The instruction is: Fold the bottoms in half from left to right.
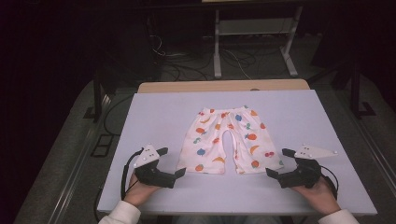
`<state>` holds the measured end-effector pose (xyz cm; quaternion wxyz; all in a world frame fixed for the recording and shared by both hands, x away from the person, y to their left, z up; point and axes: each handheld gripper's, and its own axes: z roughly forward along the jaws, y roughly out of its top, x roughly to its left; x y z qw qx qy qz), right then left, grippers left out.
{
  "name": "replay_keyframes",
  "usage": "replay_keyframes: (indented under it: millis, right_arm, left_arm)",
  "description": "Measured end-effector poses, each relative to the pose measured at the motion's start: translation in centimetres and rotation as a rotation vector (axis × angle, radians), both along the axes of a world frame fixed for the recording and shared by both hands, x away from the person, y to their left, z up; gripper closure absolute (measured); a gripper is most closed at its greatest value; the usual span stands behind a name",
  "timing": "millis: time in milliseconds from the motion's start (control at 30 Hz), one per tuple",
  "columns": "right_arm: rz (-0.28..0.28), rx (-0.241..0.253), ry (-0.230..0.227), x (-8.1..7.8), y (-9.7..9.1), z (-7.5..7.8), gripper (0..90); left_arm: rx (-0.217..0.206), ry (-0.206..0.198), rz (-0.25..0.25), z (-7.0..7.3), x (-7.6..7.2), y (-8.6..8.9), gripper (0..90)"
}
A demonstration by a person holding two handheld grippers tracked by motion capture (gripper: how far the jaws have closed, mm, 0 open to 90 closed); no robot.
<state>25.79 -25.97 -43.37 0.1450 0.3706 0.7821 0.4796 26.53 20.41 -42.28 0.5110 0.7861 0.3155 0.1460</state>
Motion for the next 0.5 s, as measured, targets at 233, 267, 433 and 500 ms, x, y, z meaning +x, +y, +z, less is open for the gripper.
replay_keyframes:
  millis: [233,267,433,500]
  right_arm:
    - [-0.003,0.000,-0.002,-0.05,0.03,0.04,0.0]
    - [-0.003,-0.001,-0.003,-0.05,0.05,0.04,0.0]
    - [-0.001,-0.002,-0.002,-0.06,0.19,0.02,0.0]
    - [0.000,-0.006,-0.002,-0.05,0.20,0.02,0.0]
  left_arm:
    - [0.000,-0.003,-0.002,0.03,-0.01,0.02,0.0]
    - [-0.001,-0.003,-0.001,0.04,-0.01,0.03,0.0]
    - [-0.003,-0.004,-0.002,0.04,-0.02,0.01,0.0]
    - [-0.004,-0.003,-0.003,0.04,-0.02,0.01,0.0]
